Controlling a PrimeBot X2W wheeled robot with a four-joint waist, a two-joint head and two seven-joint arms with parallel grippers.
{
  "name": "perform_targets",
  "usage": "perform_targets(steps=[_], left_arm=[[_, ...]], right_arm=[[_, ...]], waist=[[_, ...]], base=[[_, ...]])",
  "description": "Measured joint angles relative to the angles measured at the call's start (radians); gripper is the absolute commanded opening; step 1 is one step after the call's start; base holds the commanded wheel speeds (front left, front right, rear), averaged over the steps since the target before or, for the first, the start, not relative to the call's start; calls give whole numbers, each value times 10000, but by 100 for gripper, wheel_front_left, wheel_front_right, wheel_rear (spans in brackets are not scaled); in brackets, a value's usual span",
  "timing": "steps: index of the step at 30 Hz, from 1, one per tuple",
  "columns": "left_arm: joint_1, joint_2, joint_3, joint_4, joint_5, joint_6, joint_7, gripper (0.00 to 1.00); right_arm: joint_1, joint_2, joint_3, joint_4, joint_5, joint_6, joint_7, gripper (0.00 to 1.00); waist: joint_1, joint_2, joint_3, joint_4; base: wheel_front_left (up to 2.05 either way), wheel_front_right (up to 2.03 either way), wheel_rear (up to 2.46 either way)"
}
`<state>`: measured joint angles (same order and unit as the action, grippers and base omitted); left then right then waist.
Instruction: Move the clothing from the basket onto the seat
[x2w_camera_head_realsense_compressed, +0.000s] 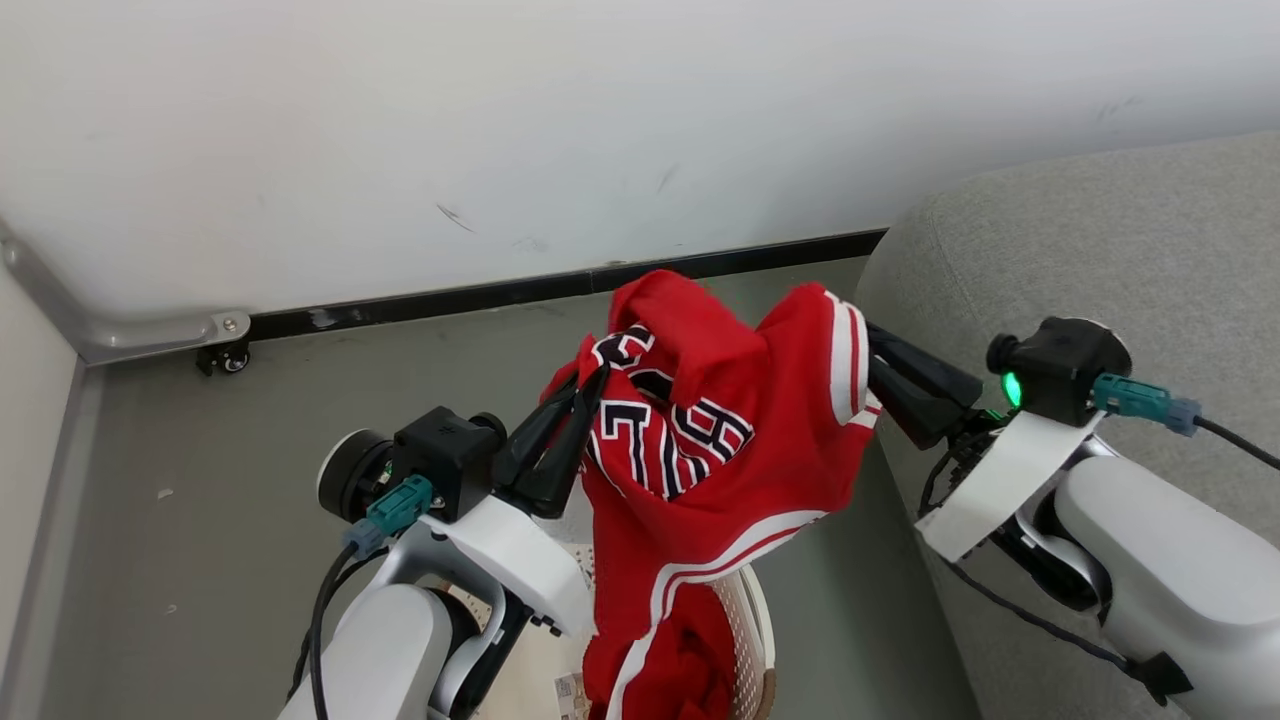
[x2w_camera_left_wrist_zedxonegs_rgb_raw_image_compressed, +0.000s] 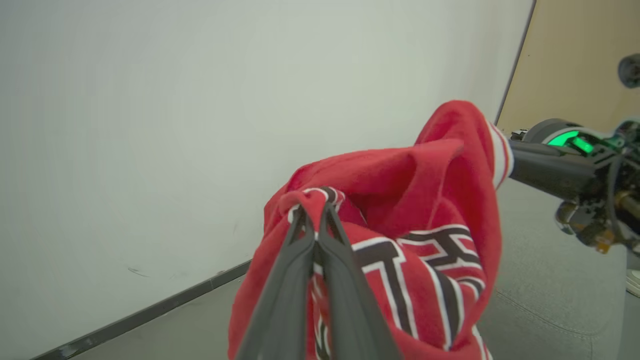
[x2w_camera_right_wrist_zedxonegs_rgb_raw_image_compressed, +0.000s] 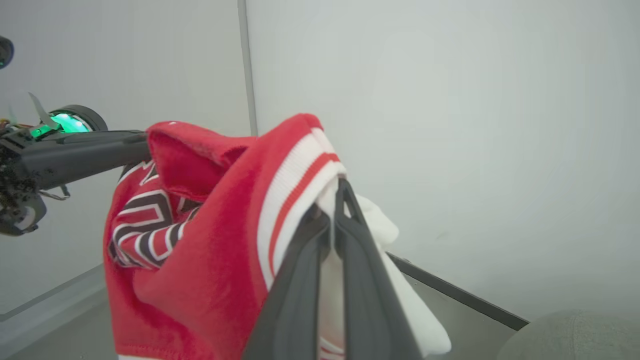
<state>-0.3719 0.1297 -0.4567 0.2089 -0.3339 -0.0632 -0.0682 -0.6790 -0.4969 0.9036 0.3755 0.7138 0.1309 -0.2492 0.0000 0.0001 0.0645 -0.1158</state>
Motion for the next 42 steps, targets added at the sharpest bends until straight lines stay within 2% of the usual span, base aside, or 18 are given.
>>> perform_targets(steps=[1, 2, 3, 4, 20, 42], left_arm=[[2, 2, -13, -10, 0, 0, -31, 44], [2, 4, -44, -31, 0, -61, -44, 79], [3, 6, -69, -54, -10, -94, -86, 96], [3, 10, -107, -79, -48, -148, -132, 100], [3, 305, -610, -815, -416, -516, -378, 100], [4, 616, -1459, -1578, -1016, -610, -194, 100]], right_arm=[[51, -23, -128, 33, 0, 0, 0, 0], [95, -38, -268, 65, 0, 0, 0, 0], [131, -59, -376, 79, -8, 0, 0, 0], [193, -67, -495, 75, -13, 0, 0, 0], [1199, -155, -2401, 58, -316, 0, 0, 0], [3523, -6, -5417, -190, -986, 0, -2, 0]], waist=[[0, 0, -1, -8], [0, 0, -4, -17], [0, 0, -7, -27], [0, 0, -9, -36], [0, 0, -130, -328], [0, 0, -329, -1043]], base=[[0, 0, 0], [0, 0, 0], [0, 0, 0], [0, 0, 0], [0, 0, 0], [0, 0, 0]])
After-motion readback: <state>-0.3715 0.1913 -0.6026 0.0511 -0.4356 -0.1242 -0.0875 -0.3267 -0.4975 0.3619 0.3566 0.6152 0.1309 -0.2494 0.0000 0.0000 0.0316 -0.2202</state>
